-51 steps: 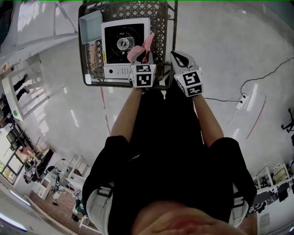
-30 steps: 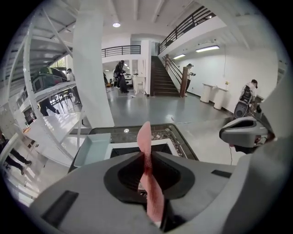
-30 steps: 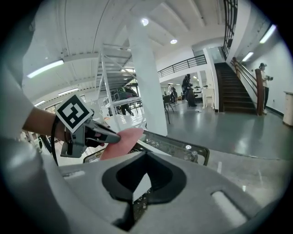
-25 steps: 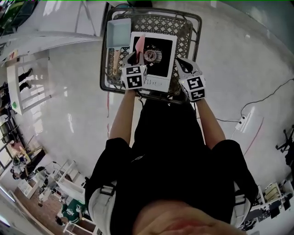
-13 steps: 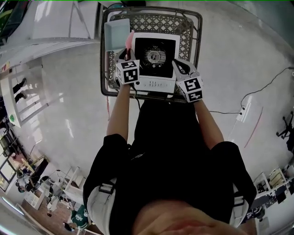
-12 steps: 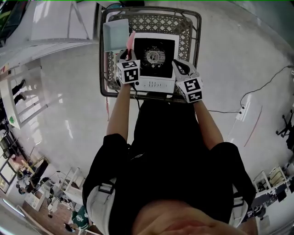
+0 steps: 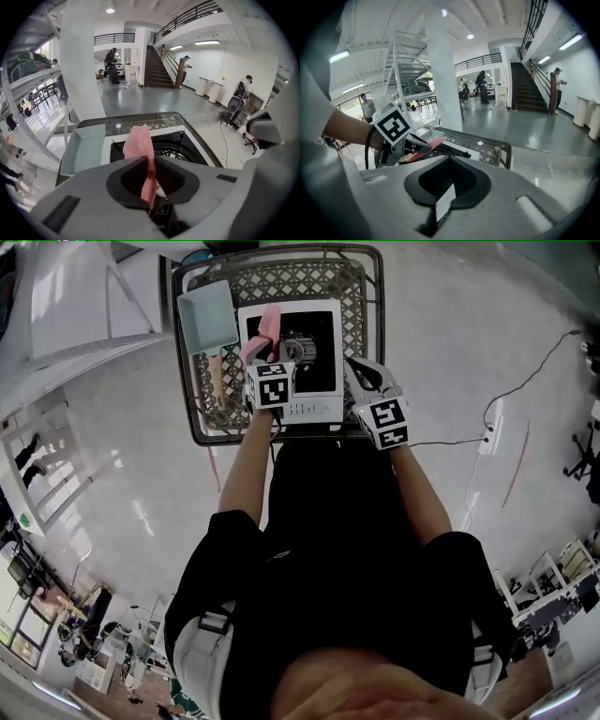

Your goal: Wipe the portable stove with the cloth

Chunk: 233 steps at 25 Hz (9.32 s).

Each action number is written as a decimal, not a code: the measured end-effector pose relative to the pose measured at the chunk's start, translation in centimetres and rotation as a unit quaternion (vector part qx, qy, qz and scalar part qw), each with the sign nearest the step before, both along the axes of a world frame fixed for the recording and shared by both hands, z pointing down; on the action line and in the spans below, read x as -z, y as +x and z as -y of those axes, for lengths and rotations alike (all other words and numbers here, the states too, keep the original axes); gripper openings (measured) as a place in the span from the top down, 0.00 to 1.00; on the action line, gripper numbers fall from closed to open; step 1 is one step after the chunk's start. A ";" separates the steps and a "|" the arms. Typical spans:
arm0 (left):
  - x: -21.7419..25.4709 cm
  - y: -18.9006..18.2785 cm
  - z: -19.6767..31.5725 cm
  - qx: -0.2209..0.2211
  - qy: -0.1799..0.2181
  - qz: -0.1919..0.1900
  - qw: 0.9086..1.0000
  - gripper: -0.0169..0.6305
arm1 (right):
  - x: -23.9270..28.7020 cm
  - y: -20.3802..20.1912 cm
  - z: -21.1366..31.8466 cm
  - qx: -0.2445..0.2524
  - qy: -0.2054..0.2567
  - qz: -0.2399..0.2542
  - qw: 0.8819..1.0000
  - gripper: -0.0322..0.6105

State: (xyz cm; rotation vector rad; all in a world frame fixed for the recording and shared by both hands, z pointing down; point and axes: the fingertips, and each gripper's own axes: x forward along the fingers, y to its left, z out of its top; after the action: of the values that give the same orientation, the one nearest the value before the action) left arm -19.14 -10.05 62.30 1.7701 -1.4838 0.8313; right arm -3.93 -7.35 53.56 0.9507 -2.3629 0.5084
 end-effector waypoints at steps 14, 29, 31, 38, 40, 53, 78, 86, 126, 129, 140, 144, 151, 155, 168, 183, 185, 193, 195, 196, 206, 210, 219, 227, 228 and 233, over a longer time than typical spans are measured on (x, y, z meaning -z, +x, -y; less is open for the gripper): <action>0.3 6.3 -0.2 -0.026 0.001 -0.015 1.000 0.90 | 0.1 2.6 -1.5 0.007 -0.003 0.010 1.000 0.95; 0.1 13.3 -0.4 -0.069 -0.002 -0.020 0.997 0.90 | -0.3 7.6 -1.8 -0.018 -0.005 0.014 1.000 0.95; 0.1 13.9 -0.4 -0.073 -0.002 -0.021 0.997 0.90 | -0.4 8.1 -1.9 -0.022 -0.006 0.014 1.000 0.95; 0.2 15.4 -0.7 -0.080 -0.003 -0.023 0.997 0.90 | -0.6 9.0 -2.1 -0.028 -0.010 0.017 0.999 0.95; 0.2 15.6 -0.7 -0.080 -0.002 -0.022 0.997 0.90 | -0.8 9.2 -2.2 -0.029 -0.012 0.018 0.999 0.95; 6.0 8.9 0.2 -0.020 0.050 -0.024 0.998 0.90 | -1.3 3.1 -0.5 0.017 -0.031 0.047 0.998 0.95; 0.9 -6.7 6.3 0.002 0.010 0.022 1.000 0.90 | -4.1 -7.8 6.7 -0.035 -0.069 0.034 0.996 0.95; 0.1 -4.7 6.6 -0.003 0.009 0.002 1.000 0.90 | -5.3 -6.0 5.8 -0.063 -0.083 0.034 0.994 0.95; -0.6 10.6 6.0 -0.117 0.000 -0.008 0.993 0.90 | -5.5 3.9 3.0 -0.123 -0.082 0.048 0.988 0.95; -0.5 11.4 6.0 -0.121 0.002 -0.006 0.993 0.90 | -5.6 4.9 2.8 -0.132 -0.083 0.050 0.987 0.95; -0.1 15.2 5.6 -0.140 0.004 -0.006 0.990 0.90 | -5.6 8.3 1.6 -0.152 -0.081 0.056 0.983 0.95; -0.2 16.3 5.3 -0.144 -0.002 -0.006 0.990 0.90 | -5.6 9.6 1.2 -0.161 -0.082 0.058 0.982 0.95; -1.2 19.1 4.9 -0.166 -0.010 -0.007 0.986 0.90 | -6.2 11.9 0.6 -0.181 -0.085 0.062 0.978 0.95; -1.6 19.6 4.5 -0.168 -0.014 -0.005 0.986 0.90 | -6.6 13.0 0.2 -0.188 -0.089 0.064 0.976 0.95; 2.8 18.9 4.7 -0.108 0.056 -0.012 0.993 0.90 | -5.1 13.5 1.0 -0.127 -0.081 0.067 0.986 0.95; 15.2 11.1 -3.5 0.108 0.238 0.029 0.965 0.90 | 0.8 6.6 0.6 0.127 0.030 0.073 0.989 0.95; 15.9 10.2 -5.3 0.126 0.249 0.034 0.960 0.90 | 1.7 5.1 -0.2 0.141 0.025 0.089 0.986 0.95; 18.4 6.6 -13.0 0.225 0.262 0.062 0.936 0.90 | 4.8 -0.9 -5.0 0.216 0.030 0.128 0.967 0.95; 19.0 6.4 -14.3 0.237 0.265 0.063 0.932 0.90 | 6.3 -1.5 -6.4 0.228 0.041 0.132 0.964 0.95; 19.4 6.4 -14.7 0.244 0.272 0.063 0.929 0.90 | 6.9 -1.7 -6.9 0.233 0.050 0.132 0.962 0.95; 24.6 8.6 -22.1 0.310 0.324 0.045 0.893 0.90 | 13.6 0.6 -12.2 0.227 0.122 0.121 0.959 0.95; 26.8 9.9 -26.2 0.327 0.344 0.050 0.879 0.90 | 15.5 3.2 -15.4 0.225 0.142 0.119 0.957 0.95; 29.7 14.1 -30.5 0.367 0.368 0.046 0.853 0.90 | 20.6 5.9 -19.5 0.239 0.186 0.139 0.943 0.95; 31.7 15.3 -29.3 0.382 0.384 0.061 0.838 0.90 | 24.0 7.7 -18.7 0.249 0.223 0.149 0.930 0.95; 31.9 15.6 -29.2 0.384 0.386 0.063 0.836 0.90 | 24.4 7.9 -18.7 0.252 0.227 0.154 0.928 0.95; 32.0 17.2 -27.8 0.386 0.396 0.073 0.830 0.90 | 24.7 9.4 -17.4 0.264 0.228 0.167 0.922 0.95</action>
State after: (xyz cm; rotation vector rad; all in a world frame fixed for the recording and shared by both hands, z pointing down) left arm -1.98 17.75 30.31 1.3475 -2.6282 -0.1219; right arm 5.47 10.03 28.90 0.3718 -2.9743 -0.1153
